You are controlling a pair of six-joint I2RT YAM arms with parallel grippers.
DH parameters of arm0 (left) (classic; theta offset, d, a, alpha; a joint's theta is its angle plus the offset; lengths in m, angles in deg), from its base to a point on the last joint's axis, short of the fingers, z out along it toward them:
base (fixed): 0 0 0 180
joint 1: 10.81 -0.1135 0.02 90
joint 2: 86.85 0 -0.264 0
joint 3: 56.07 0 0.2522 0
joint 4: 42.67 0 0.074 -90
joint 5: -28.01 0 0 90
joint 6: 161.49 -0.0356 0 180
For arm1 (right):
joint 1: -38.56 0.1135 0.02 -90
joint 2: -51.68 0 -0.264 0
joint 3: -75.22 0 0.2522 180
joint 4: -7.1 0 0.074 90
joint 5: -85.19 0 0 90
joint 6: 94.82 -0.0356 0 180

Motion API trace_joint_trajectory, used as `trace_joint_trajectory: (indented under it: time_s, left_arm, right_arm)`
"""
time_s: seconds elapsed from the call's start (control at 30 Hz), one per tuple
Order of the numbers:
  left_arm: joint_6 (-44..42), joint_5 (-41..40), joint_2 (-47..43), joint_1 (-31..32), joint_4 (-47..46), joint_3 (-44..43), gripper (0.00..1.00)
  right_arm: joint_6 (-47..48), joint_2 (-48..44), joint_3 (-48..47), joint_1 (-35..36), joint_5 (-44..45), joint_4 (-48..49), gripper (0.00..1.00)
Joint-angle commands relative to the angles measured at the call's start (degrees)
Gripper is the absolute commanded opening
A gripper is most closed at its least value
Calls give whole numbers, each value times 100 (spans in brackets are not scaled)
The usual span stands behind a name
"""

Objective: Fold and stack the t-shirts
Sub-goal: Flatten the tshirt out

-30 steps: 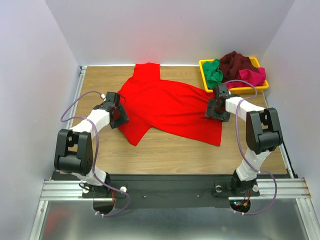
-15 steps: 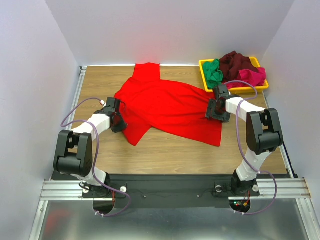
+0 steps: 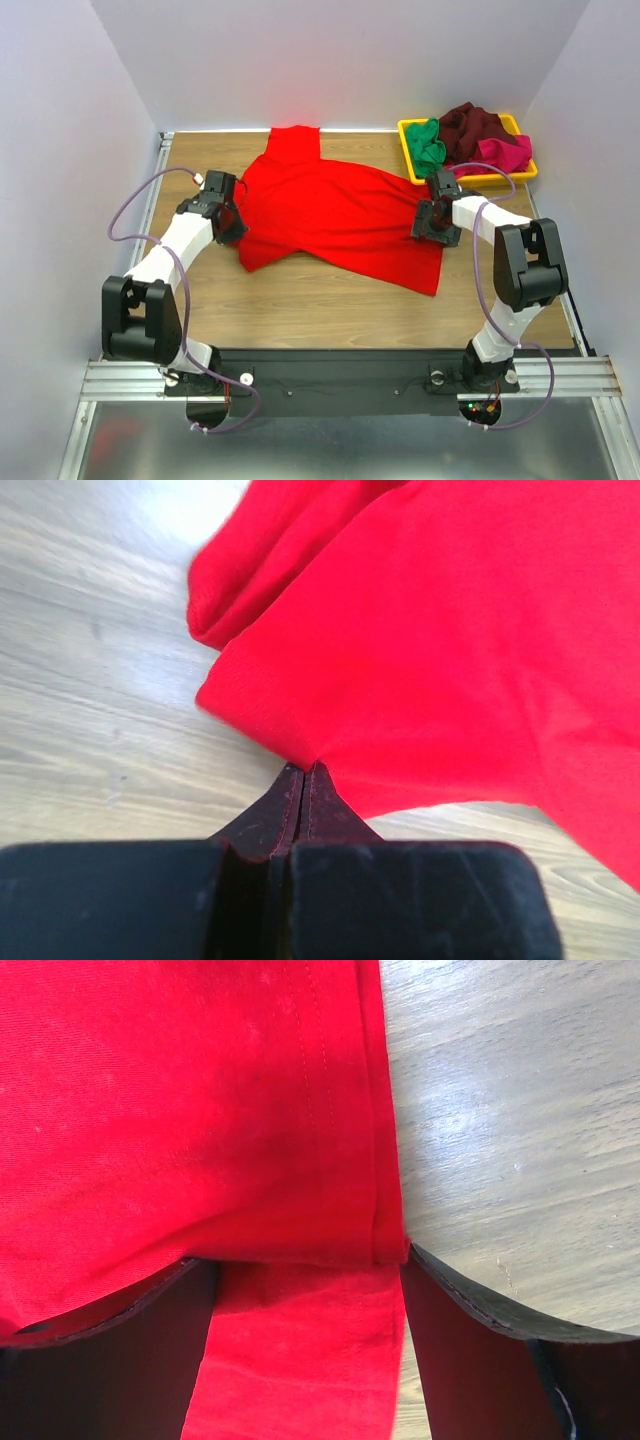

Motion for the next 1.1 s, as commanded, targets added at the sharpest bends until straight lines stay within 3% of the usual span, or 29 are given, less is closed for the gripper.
trace_joint_trajectory:
  time_s: [0.0, 0.2, 0.3, 0.33, 0.43, 0.47, 0.63, 0.9, 1.07]
  left_arm:
    - [-307, -185, -206, 4, 708, -451, 1]
    - [-439, 36, 707, 285, 454, -1224, 6]
    - [-615, -26, 1314, 461, 313, -1830, 32]
    - [-624, 0, 1420, 479, 304, -1980, 51]
    - [-624, -17, 1588, 540, 295, -2473, 72]
    - [-598, -17, 1509, 549, 252, -2534, 75]
    - [-554, -473, 1087, 445, 119, -1930, 76]
    - [-386, -536, -380, 75, -600, -189, 66]
    - [-562, 70, -873, -215, -1338, 452, 75]
  right_arm:
    - [-39, -230, 4, -7, -54, -44, 79]
    - [-22, -222, -5, -7, -107, -52, 79]
    - [-13, -274, -5, -7, -142, -61, 79]
    - [-4, -292, 4, -7, -134, -61, 79]
    - [4, -371, 65, -16, -81, -88, 79]
    - [4, -397, 83, -16, -72, -96, 79]
    - [-48, -433, 180, -7, -98, -105, 79]
    - [-48, -424, 145, -7, -98, -123, 79]
    - [-48, -362, 153, -7, -195, -132, 79]
